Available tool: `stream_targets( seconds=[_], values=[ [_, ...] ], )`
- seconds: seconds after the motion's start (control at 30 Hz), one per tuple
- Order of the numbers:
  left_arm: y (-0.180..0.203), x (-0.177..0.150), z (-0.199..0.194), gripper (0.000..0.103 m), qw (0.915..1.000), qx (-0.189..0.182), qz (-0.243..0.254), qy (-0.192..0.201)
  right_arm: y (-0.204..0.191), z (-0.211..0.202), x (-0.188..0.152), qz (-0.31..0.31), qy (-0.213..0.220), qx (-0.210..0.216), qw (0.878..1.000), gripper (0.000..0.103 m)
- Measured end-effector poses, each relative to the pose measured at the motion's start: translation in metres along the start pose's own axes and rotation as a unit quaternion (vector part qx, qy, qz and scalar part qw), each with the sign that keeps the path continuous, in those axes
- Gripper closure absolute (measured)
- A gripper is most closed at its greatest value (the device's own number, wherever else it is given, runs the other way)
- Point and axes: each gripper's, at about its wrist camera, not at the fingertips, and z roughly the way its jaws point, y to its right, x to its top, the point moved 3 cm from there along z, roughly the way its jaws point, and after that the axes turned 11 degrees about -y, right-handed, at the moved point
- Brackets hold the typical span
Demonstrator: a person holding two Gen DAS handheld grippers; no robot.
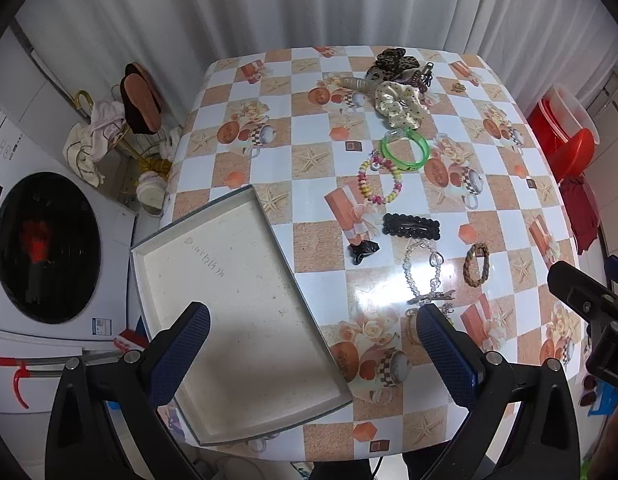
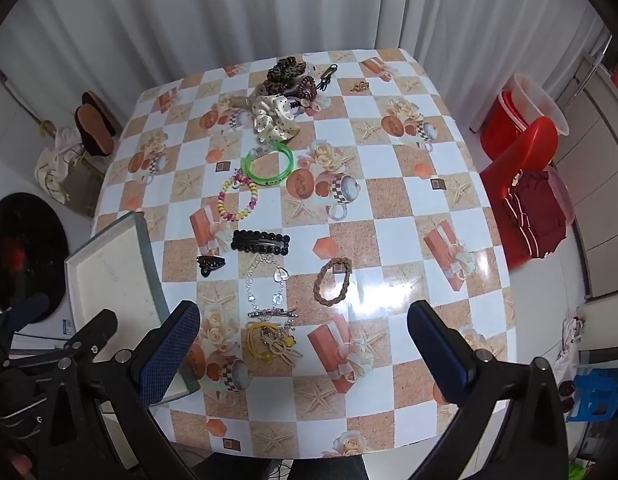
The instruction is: Organize jewelry
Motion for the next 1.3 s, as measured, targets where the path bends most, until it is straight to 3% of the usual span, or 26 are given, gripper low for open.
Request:
stream_targets(
  seconds=[1.3],
  values=[
    [-0.002,-0.003,-0.004,0.0,1.0,-0.002,-0.004,0.001,-0.002,-0.01,-0.015,0.009,0.006,0.0,1.0,0.0]
  ],
)
